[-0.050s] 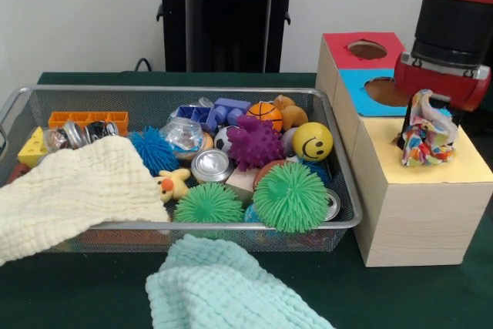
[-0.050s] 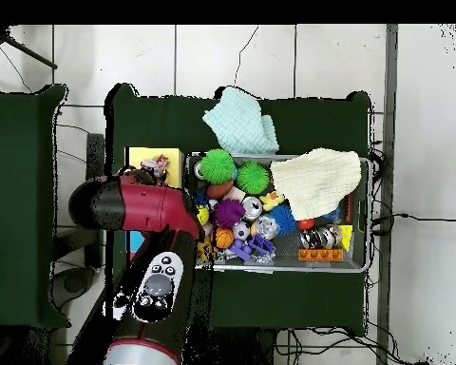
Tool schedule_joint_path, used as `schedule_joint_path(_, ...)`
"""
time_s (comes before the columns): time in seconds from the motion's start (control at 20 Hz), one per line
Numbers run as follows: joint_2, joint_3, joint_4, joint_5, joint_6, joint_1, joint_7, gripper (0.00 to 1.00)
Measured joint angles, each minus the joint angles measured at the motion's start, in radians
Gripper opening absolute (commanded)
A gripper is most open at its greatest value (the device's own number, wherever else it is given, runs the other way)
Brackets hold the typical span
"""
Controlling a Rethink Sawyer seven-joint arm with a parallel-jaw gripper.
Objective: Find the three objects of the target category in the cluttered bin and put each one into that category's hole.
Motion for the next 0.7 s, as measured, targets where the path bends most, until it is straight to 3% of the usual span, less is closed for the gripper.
schedule_joint_path(0.4, -0.052, -0.056, 0.007, -0.005, 0.207, 0.056, 0.0, 1.0)
schedule_joint_path(0.7, -0.087, -0.063, 0.013, -0.008, 0.262, 0.068, 0.0, 1.0)
